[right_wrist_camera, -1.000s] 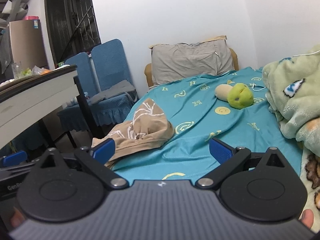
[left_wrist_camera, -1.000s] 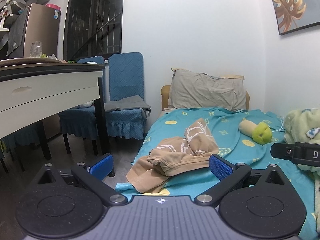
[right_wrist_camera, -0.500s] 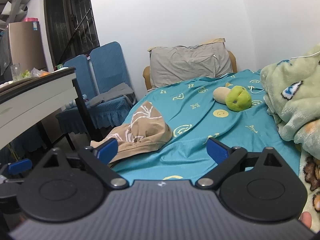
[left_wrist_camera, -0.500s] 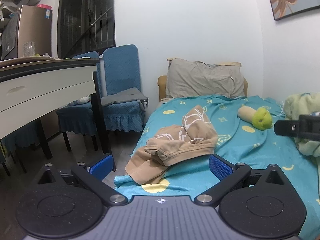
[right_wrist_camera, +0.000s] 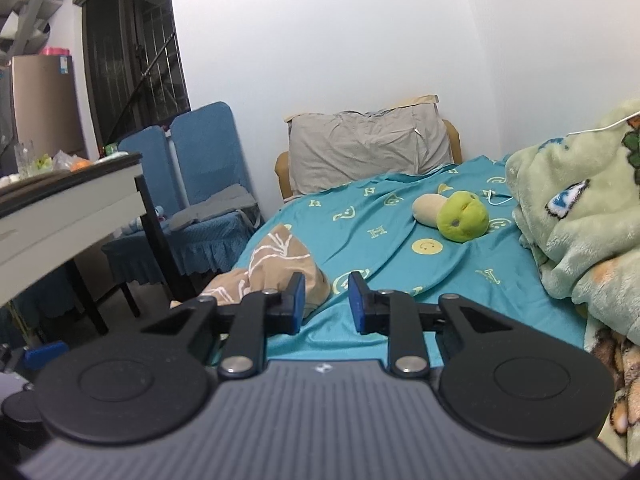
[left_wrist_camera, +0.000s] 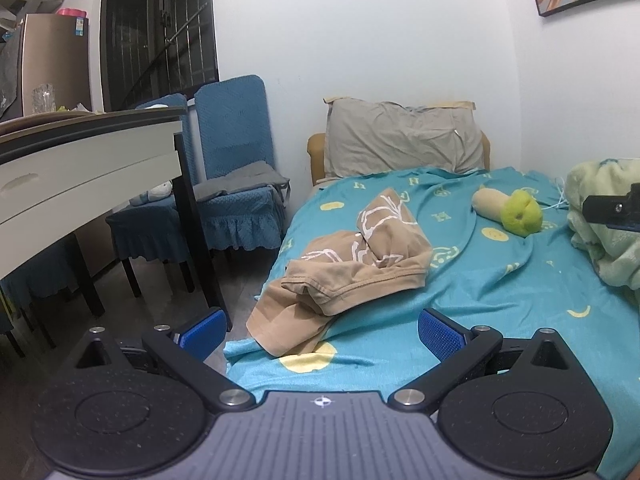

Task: Fold clothes
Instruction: 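Grasp the tan T-shirt edge with the left gripper while the right gripper grasps another edge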

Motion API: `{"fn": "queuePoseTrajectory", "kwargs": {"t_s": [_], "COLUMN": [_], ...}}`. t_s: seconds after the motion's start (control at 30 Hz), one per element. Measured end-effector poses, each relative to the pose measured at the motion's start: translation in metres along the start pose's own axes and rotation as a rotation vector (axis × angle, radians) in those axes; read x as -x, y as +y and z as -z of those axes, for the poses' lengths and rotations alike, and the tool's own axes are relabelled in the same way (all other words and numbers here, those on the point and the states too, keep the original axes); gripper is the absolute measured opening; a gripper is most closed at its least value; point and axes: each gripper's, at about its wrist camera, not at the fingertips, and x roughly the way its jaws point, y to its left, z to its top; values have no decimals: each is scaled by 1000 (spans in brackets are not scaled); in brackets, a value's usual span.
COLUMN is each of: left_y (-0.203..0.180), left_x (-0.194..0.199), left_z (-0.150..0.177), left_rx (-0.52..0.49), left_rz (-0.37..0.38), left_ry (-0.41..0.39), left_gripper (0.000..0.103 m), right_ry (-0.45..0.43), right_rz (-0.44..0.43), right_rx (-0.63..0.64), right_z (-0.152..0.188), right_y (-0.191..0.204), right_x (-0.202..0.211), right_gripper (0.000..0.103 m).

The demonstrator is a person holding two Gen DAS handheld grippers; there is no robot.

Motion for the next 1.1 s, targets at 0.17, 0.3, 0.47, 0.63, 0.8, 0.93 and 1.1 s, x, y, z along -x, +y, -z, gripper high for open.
{"fn": "queuePoseTrajectory", "kwargs": {"t_s": [0.17,0.3,0.47,0.63,0.8,0.93,1.1], "left_y": [-7,-23,-50,-64,-67,-56,-33], "left_x": [-15,-45,-89,-134,-179,-204,-199], "left_z": [-4,-11,-9,10,31,34,10], "left_rx": [-54,-186,-503,-747,-873,-783,-558], "left_rz": [15,78,107,109,16,-108,-138], "left_ry": [36,100,93,46,18,-51,-143], "left_gripper": [103,103,102,101,91,80,41], "right_ry": [16,65,87,73,118,160,199], "right_rz": [-13,-20,-4,10,4,12,28], "right_rx": [-45,-86,-109,-151,-202,-207,-207], "right_z": [-3,-3,-4,-5,-3,4,14], "right_y": [-6,-11,-18,-28,-40,-42,-41], "right_x": [0,-4,-6,-8,-23,-39,-56], "right_gripper": [28,29,47,94,94,94,94]}}
